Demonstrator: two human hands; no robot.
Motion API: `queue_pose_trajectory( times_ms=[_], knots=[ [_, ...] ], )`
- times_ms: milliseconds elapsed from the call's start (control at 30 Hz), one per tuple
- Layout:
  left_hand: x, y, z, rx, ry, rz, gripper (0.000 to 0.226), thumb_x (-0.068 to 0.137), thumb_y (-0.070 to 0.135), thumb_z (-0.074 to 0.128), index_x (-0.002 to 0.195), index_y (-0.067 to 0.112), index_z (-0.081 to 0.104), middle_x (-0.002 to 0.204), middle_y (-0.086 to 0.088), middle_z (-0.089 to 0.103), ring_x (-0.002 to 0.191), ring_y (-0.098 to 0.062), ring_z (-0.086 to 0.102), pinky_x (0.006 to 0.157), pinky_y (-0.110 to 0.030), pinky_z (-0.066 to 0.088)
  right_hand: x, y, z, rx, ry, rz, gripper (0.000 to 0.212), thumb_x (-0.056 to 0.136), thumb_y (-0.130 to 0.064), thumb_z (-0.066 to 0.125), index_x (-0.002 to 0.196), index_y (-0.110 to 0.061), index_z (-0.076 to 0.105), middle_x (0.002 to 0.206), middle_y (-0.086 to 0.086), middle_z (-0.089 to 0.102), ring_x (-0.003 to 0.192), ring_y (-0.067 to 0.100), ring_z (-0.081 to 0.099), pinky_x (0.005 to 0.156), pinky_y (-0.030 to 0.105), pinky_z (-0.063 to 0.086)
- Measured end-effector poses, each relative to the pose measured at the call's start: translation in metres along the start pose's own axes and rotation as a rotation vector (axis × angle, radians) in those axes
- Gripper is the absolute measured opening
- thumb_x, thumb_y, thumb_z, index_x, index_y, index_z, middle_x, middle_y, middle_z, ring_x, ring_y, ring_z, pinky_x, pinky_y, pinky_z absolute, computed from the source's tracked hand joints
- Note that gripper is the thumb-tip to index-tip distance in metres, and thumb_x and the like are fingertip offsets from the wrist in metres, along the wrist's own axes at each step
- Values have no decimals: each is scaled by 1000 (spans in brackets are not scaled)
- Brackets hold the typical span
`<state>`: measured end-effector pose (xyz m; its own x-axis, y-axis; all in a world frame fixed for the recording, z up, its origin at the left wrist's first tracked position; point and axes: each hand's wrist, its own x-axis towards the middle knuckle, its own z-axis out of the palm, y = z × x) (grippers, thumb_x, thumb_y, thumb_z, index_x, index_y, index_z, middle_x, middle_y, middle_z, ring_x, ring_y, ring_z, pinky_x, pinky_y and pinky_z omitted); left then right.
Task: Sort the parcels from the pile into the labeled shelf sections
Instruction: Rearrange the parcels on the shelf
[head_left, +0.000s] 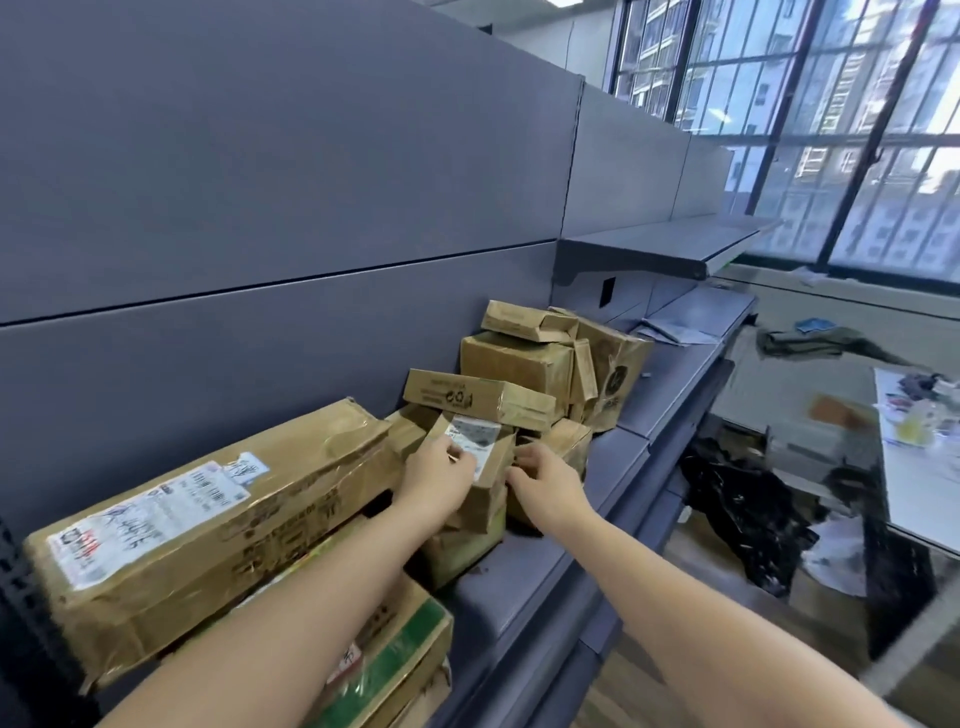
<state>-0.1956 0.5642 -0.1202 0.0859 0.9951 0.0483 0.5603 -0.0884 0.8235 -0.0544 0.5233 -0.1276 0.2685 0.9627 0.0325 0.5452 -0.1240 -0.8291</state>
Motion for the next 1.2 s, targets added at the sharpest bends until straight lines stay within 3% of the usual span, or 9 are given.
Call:
queue_pose_trajectory(
  times_ms=[133, 267, 400, 533, 600, 700, 867, 1033, 1200],
  knots=[
    [33, 11, 16, -17, 17, -19, 13, 95, 27, 48, 99, 16, 53, 93, -2, 58, 78, -18, 52, 61, -29, 38, 41, 12, -15, -45, 62, -20, 38, 96, -26, 51, 133, -15, 50, 131, 3, 57, 116, 21, 56, 97, 33, 45],
    [64, 20, 32, -76, 135, -83, 27, 96, 35, 48, 113, 14, 51, 116, -6, 56, 101, -25, 55, 82, -35, 44, 81, 22, -29, -39, 108, -78, 40, 96, -29, 49, 134, -17, 47, 136, 2, 52, 115, 23, 57, 99, 42, 46],
    [87, 30, 45, -135, 246, -248, 41, 96, 43, 43, 124, 13, 46, 118, -11, 59, 100, -29, 58, 69, -35, 43, 125, 28, -46, -110, 111, -198, 42, 100, -34, 44, 139, -19, 43, 140, 2, 48, 129, 21, 42, 104, 39, 40],
    [109, 40, 54, -295, 316, -416, 65, 91, 53, 42, 139, 11, 35, 134, -15, 52, 117, -37, 54, 97, -50, 46, 155, 33, -49, -228, -35, -360, 45, 99, -43, 43, 141, -26, 44, 141, -1, 48, 133, 20, 37, 108, 41, 36],
    [117, 43, 58, -398, 332, -491, 82, 83, 61, 44, 147, 13, 27, 144, -12, 43, 125, -38, 47, 102, -55, 42, 160, 40, -45, -260, -114, -431, 46, 98, -45, 43, 141, -28, 44, 142, -3, 48, 134, 19, 36, 108, 41, 34],
    [122, 52, 63, -551, 367, -577, 101, 65, 70, 51, 149, 21, 24, 144, -10, 42, 123, -39, 48, 94, -53, 49, 164, 49, -40, -243, -141, -493, 47, 98, -47, 42, 141, -30, 43, 142, -5, 48, 134, 18, 35, 108, 42, 34],
    [126, 64, 80, -569, 343, -610, 92, 72, 56, 67, 146, 22, 25, 131, -9, 50, 107, -32, 59, 61, -42, 60, 169, 60, -39, -129, -176, -524, 46, 98, -45, 44, 141, -28, 44, 141, -5, 49, 133, 15, 35, 109, 36, 33],
    [125, 72, 85, -602, 383, -600, 84, 68, 45, 65, 140, 20, 29, 121, -12, 53, 98, -34, 62, 59, -46, 60, 172, 63, -44, -115, -188, -561, 45, 99, -43, 44, 141, -28, 46, 140, -6, 50, 132, 15, 36, 108, 33, 32],
    [117, 73, 87, -638, 422, -553, 80, 62, 43, 59, 135, 19, 35, 115, -13, 54, 96, -35, 62, 59, -49, 60, 174, 57, -46, -116, -144, -550, 41, 100, -43, 33, 126, -24, 60, 127, -4, 60, 123, 18, 48, 107, 44, 34]
  ],
)
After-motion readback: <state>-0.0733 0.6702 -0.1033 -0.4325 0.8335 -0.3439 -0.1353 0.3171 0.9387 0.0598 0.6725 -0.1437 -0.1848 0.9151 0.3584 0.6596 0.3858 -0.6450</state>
